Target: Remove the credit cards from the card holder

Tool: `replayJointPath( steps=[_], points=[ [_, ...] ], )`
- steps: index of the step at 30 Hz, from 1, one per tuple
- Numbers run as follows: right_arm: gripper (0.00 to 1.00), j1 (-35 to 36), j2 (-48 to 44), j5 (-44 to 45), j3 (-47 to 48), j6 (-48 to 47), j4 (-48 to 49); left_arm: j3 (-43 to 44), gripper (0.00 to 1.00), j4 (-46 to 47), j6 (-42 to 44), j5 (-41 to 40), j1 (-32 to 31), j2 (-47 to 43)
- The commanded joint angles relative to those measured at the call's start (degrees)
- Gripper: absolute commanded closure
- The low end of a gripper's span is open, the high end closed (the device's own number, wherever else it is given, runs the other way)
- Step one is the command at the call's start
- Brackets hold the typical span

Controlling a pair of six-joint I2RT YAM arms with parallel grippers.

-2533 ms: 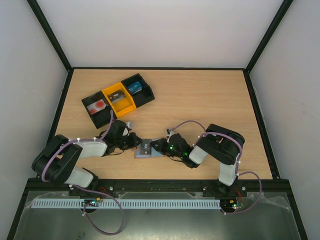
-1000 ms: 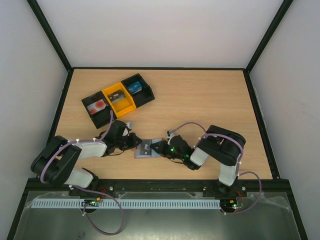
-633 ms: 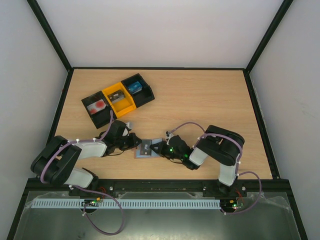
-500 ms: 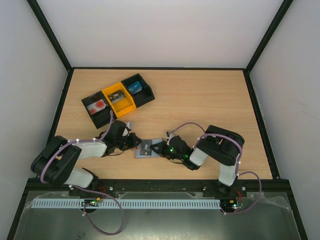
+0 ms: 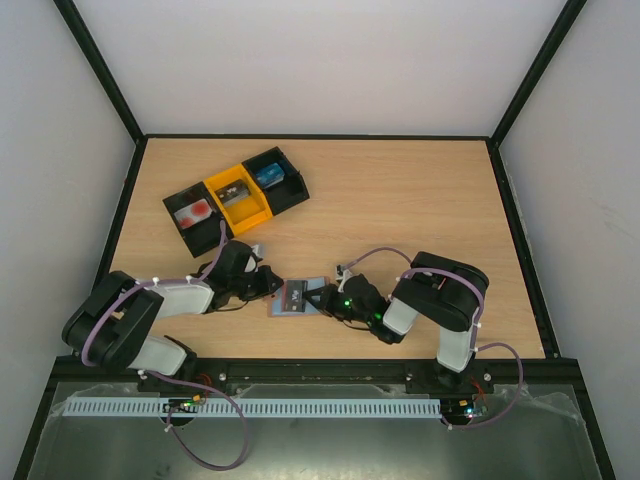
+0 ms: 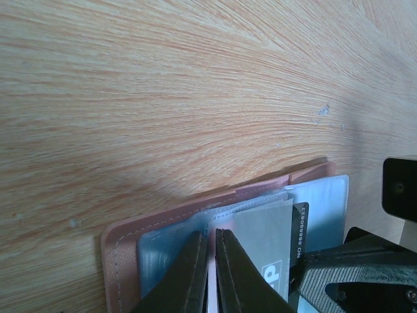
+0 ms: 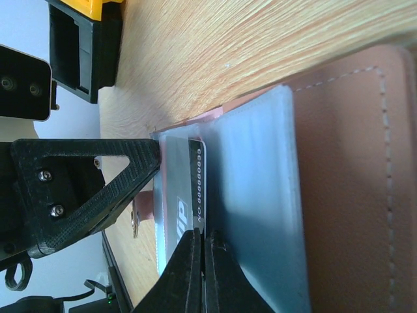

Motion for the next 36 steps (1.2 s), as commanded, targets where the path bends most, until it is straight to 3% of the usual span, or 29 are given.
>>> replayJointPath(
  steps=[1, 20, 24, 27, 33, 36],
  points=[
    [0.98, 0.4, 0.7, 1.5, -1.9, 0.3, -1.1, -2.0, 0.93, -5.7, 0.4, -1.9, -0.2, 2.0],
    [0.98, -0.2, -3.0, 4.0, -7.2, 1.8, 1.5, -0.4, 0.79, -8.8, 0.5, -1.7, -0.2, -0.9],
    [0.98, -0.2, -5.3, 5.0, -8.2, 2.0, 1.2, -0.1, 0.68, -9.4, -0.1, -1.1, -0.2, -3.0],
    [0.98, -0.2, -6.5, 5.6, -8.9, 2.2, 1.0, 0.6, 0.53, -11.2, -0.5, -0.8, -0.2, -5.5],
    [0.98, -0.2, -8.0, 5.3, -9.6, 3.6, 2.6, 1.7, 0.36, -12.3, -2.3, 2.6, -0.1, -11.2],
    [0.98, -0.2, -9.2, 4.8, -9.6, 4.6, 3.1, 2.0, 0.22, -12.5, -4.0, 4.0, -0.2, -13.9]
  ],
)
